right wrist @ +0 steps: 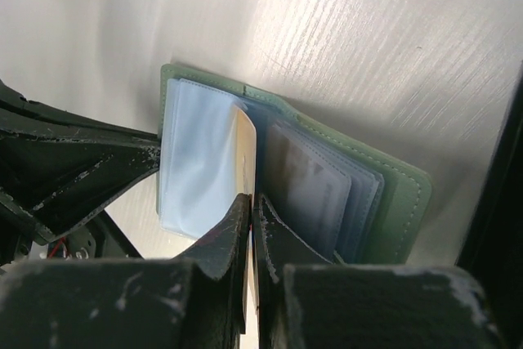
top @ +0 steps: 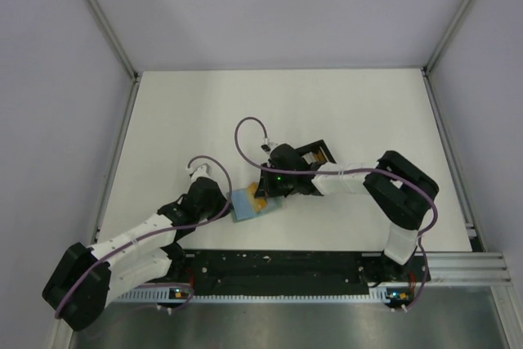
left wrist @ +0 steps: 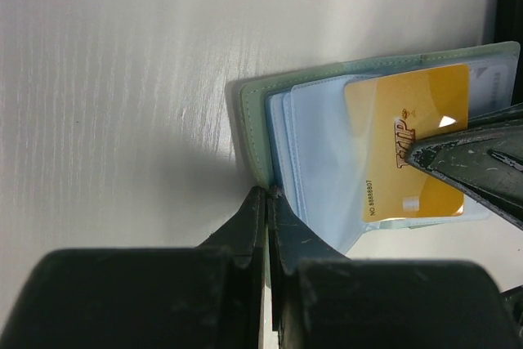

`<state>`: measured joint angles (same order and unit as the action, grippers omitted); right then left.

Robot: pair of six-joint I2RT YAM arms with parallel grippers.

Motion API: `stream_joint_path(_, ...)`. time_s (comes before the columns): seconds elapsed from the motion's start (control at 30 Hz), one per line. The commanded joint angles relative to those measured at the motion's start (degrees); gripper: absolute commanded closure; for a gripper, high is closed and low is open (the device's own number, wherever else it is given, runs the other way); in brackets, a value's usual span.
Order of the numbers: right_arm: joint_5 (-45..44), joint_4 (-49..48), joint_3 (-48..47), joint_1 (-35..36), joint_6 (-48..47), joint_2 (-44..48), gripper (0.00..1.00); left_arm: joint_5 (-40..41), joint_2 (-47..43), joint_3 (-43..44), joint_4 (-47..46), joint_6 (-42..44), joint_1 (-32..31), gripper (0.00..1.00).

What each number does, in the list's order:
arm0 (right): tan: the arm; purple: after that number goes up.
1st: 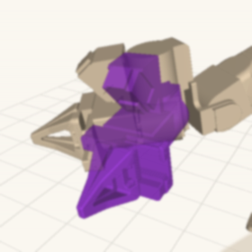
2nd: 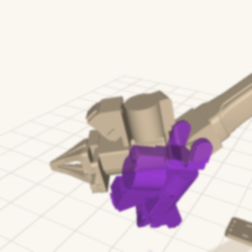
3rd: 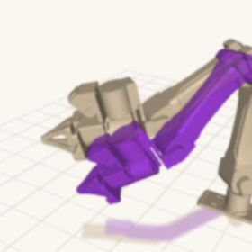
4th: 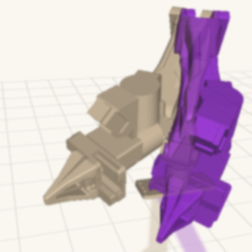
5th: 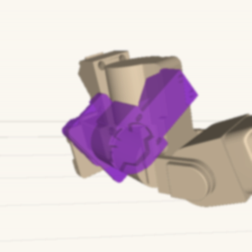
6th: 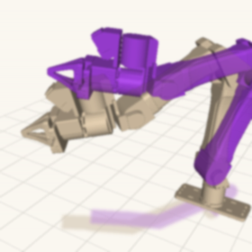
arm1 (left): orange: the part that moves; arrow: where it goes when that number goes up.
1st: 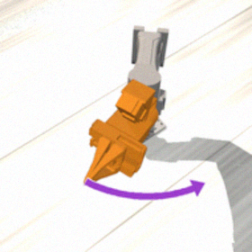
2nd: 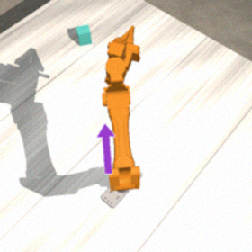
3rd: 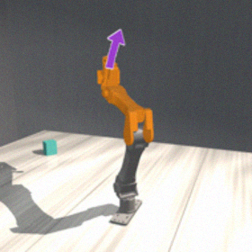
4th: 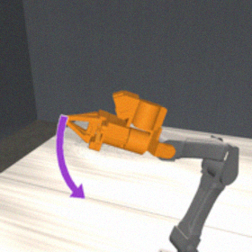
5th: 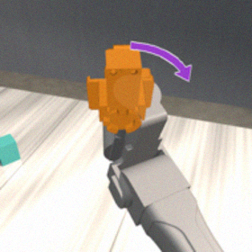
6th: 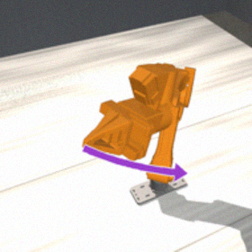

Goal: Put the credit cards into the card holder
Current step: Insert the credit card into the card holder.

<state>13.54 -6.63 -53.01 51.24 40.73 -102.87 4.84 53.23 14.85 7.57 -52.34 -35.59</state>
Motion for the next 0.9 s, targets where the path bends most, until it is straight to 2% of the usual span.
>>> stream_joint_path(0.0,-4.0,2.9,-1.7,-0.4,-6.4,-1.9,1.00,-1.5,0.3,0.0,0.3,1.4,-0.1,1.00)
stream_joint_path(0.2,-1.3,0.6,-1.3,-0.4,-4.9,-2.9,1.00,-1.6,0.5,0.2,0.2,1.4,0.0,1.00)
stream_joint_path(0.43,2.2,-5.3,1.2,0.3,9.0,-5.1,1.00,-1.8,0.5,0.4,-0.2,1.2,-0.1,1.00)
stream_joint_path(0.57,0.8,-5.8,4.4,1.2,15.9,-4.5,1.00,-1.6,0.3,0.3,-0.1,0.9,0.0,1.00)
stream_joint_path(0.8,-1.2,-3.5,5.1,3.3,15.6,-1.8,0.87,-1.1,-0.1,0.0,-0.1,0.5,-0.1,1.00)
stream_joint_path(0.87,-2.5,-1.5,4.3,3.3,14.3,-0.5,0.80,-1.0,-0.1,0.1,-0.1,0.5,0.0,1.00)
